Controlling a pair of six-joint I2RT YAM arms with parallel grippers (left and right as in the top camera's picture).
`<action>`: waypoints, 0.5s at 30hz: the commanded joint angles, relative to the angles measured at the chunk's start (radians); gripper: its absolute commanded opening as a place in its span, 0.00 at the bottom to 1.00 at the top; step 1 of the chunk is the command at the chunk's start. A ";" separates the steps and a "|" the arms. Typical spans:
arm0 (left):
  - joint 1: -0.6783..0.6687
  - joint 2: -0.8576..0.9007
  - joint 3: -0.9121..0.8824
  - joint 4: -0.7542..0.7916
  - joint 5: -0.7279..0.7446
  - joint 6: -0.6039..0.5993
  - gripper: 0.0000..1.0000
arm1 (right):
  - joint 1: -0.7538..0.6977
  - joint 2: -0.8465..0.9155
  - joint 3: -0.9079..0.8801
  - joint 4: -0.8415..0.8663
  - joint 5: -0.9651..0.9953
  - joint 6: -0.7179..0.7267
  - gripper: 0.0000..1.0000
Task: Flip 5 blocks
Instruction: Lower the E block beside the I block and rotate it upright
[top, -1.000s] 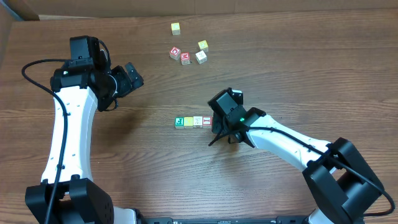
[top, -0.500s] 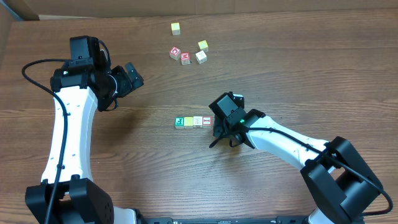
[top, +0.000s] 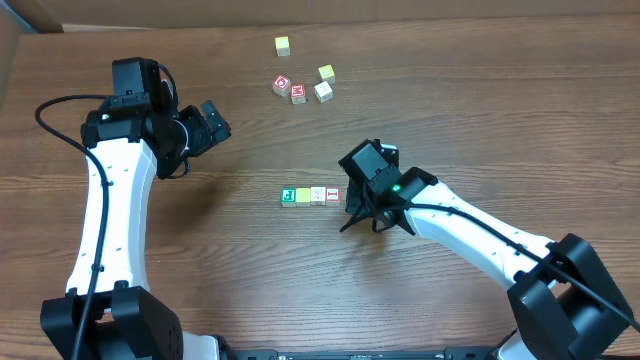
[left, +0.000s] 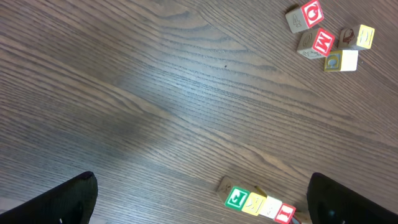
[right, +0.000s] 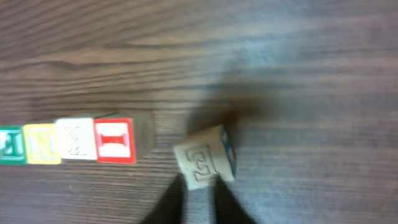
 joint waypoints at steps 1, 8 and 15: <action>-0.006 0.002 0.006 0.002 0.004 0.013 1.00 | -0.008 -0.014 -0.040 0.015 0.011 0.092 0.04; -0.006 0.002 0.006 0.002 0.004 0.013 1.00 | -0.008 -0.014 -0.079 0.041 0.108 0.145 0.04; -0.006 0.002 0.006 0.002 0.004 0.013 1.00 | -0.008 -0.014 -0.142 0.143 0.108 0.150 0.04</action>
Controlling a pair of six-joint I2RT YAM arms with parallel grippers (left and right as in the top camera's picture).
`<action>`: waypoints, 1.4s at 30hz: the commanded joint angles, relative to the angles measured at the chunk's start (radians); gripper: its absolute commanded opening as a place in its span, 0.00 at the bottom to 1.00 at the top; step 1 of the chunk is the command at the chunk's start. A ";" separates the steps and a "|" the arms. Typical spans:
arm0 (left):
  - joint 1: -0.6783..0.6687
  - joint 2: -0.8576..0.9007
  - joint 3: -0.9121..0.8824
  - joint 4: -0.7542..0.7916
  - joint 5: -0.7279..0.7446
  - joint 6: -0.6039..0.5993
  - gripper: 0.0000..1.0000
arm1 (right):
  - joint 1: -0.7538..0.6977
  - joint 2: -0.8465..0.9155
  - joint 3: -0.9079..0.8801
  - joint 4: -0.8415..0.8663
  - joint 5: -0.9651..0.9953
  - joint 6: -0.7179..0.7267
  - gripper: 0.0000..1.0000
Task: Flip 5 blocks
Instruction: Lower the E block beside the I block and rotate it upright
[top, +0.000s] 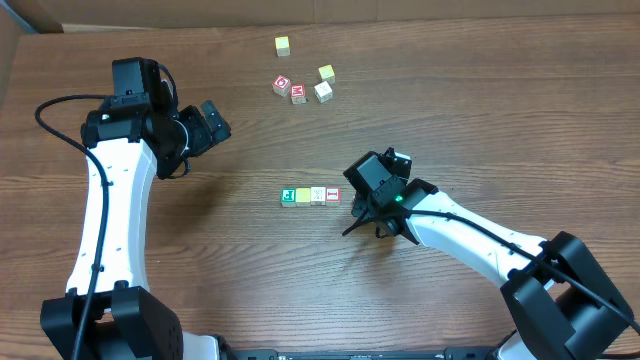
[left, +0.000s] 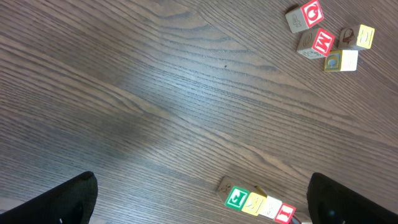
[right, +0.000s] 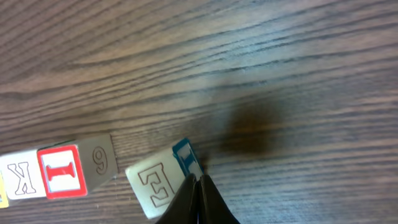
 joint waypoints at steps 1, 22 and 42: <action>-0.006 0.002 0.006 0.002 0.004 0.013 1.00 | -0.008 -0.014 -0.046 0.041 0.024 0.030 0.04; -0.006 0.002 0.006 0.002 0.004 0.013 1.00 | -0.008 -0.014 -0.055 0.134 -0.069 0.046 0.04; -0.006 0.002 0.006 0.002 0.004 0.013 1.00 | -0.007 -0.012 -0.139 0.243 -0.217 0.076 0.04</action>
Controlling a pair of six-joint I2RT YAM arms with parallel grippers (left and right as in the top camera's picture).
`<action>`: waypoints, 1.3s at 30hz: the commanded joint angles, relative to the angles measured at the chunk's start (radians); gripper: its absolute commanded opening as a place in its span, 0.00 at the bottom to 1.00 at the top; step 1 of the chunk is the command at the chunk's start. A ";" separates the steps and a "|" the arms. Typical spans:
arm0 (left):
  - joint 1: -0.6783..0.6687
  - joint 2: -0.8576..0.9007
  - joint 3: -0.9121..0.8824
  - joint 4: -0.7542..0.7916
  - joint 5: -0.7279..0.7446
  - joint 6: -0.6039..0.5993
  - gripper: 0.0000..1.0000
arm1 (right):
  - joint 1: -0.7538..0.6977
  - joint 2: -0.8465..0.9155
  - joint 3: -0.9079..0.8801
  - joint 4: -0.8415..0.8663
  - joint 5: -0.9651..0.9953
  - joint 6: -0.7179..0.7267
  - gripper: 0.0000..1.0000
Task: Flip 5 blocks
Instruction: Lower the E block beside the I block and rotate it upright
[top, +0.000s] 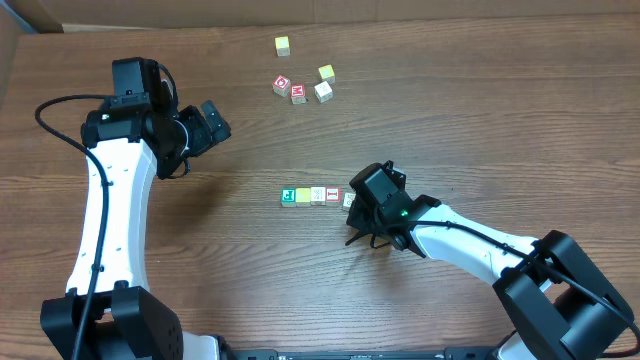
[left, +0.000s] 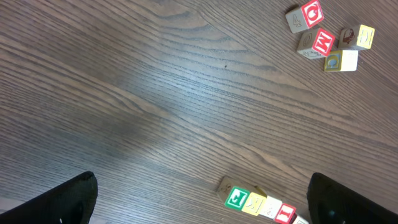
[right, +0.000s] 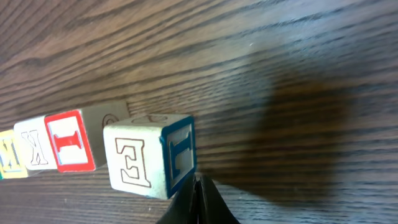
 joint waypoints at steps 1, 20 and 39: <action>-0.006 0.002 0.006 0.002 0.004 0.013 1.00 | -0.005 -0.012 -0.006 0.019 -0.029 0.008 0.04; -0.006 0.002 0.006 0.002 0.004 0.013 1.00 | -0.006 -0.012 -0.006 0.056 0.077 -0.024 0.05; -0.006 0.002 0.006 0.002 0.004 0.013 1.00 | 0.017 -0.011 -0.006 0.006 -0.121 -0.022 0.04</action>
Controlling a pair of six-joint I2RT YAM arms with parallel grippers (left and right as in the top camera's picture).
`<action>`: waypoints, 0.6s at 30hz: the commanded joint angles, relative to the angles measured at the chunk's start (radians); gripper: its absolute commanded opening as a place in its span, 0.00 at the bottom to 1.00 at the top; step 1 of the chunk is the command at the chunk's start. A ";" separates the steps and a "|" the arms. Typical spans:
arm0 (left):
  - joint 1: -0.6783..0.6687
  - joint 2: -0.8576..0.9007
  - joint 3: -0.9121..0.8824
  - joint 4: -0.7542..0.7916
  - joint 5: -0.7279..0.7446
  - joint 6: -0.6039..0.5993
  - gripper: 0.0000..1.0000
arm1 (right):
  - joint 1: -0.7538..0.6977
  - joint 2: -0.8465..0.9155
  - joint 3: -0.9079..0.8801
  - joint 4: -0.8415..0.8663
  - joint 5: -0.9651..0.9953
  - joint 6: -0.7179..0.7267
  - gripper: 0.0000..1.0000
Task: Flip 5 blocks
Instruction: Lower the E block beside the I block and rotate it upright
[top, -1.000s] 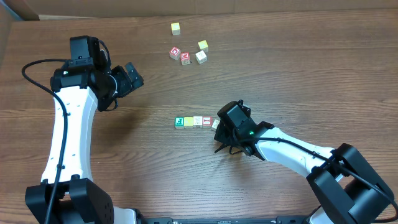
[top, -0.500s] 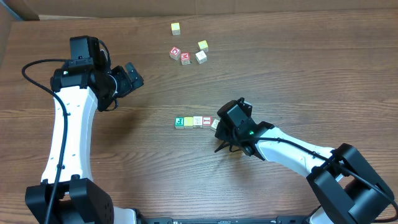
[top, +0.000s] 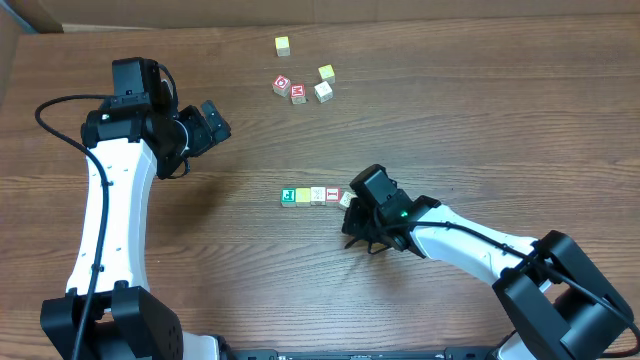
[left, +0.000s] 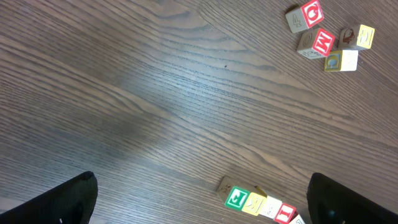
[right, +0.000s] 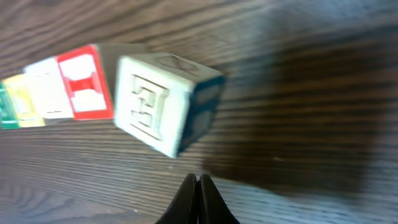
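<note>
A row of blocks, green, yellow, white and red (top: 310, 195), lies mid-table and also shows low in the left wrist view (left: 258, 204). At its right end sits a pale block with an embossed E and a blue side (right: 165, 102), tilted on an edge next to the red block (right: 84, 81); from overhead this E block (top: 347, 200) touches the row. My right gripper (right: 198, 182) is shut and empty, its tips just in front of that block. My left gripper (left: 202, 208) hangs open, high over the table's left side (top: 215, 122).
A cluster of loose blocks, two of them red-lettered, lies at the back (top: 300, 88), also seen top right from the left wrist (left: 326, 40). A single yellow block (top: 283, 45) sits farther back. The brown wooden table (top: 500, 120) carries nothing else.
The E block, flat beside the red block before, is now tipped up on an edge with a corner toward the wrist camera. My shut right gripper's tips sit a little back from it. The left arm is unmoved.
The E block first lay apart to the right of the row with my shut right gripper's tips at its near edge. Then it was closer to the red block, then right against it, blue face outward. Now it stands tilted there. The left gripper stayed open and still.
</note>
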 joint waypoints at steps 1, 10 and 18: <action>-0.006 0.002 0.006 0.002 0.004 0.013 1.00 | 0.009 -0.008 -0.005 0.012 0.024 0.001 0.04; -0.006 0.002 0.006 0.002 0.004 0.013 1.00 | 0.025 0.049 -0.005 0.067 0.037 0.000 0.04; -0.006 0.002 0.006 0.002 0.004 0.013 1.00 | 0.021 0.050 -0.004 0.086 0.086 -0.011 0.04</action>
